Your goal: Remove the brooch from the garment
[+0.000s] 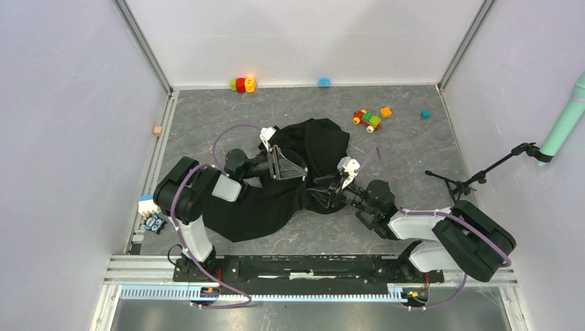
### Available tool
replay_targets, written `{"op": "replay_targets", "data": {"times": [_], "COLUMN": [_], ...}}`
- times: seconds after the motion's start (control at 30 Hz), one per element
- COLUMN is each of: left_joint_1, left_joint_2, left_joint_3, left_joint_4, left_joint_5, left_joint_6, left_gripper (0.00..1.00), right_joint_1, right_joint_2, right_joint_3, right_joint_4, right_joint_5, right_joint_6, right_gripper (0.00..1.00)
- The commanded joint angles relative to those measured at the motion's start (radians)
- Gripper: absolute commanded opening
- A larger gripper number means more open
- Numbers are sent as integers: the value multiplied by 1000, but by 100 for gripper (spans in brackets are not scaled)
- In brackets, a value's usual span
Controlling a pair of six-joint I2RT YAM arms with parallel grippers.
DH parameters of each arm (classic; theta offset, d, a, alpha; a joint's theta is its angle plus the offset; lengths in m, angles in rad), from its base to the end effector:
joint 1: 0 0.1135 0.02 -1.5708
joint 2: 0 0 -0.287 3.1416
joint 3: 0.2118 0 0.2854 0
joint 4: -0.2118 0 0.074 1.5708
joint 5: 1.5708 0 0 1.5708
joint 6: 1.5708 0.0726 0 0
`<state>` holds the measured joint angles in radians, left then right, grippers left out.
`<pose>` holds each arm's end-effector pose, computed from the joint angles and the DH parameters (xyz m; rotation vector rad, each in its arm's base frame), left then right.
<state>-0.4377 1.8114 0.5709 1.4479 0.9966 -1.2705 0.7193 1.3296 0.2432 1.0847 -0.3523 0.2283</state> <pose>0.2881 -0.2021 0.1711 0.3194 1.8142 -1.9684 0.1916 0.2011 0.1730 -0.6815 1.5206 1.0072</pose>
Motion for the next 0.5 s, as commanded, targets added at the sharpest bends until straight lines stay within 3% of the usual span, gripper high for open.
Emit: {"op": "replay_targets", "data": {"times": [0.0, 0.07, 0.27, 0.47], "left_joint_1": [-1, -5, -13, -35], "left_joint_2": [26, 32, 3, -133], "left_joint_3": [10, 13, 11, 23], "left_joint_4": [106, 106, 1, -437], "left_joint_5": [42, 43, 31, -22], "left_joint_6": [-59, -62, 11, 308], "left_gripper": [7, 7, 7, 9], "right_joint_1": [3, 3, 5, 14], "right_joint_2": [1, 6, 56, 79], "right_joint_3": [-48, -74, -53, -47], "right_joint_4": [195, 269, 289, 313], "right_joint_5": [34, 43, 7, -9], "right_joint_6": [22, 34, 60, 67], "right_gripper": [47, 46, 42, 42]}}
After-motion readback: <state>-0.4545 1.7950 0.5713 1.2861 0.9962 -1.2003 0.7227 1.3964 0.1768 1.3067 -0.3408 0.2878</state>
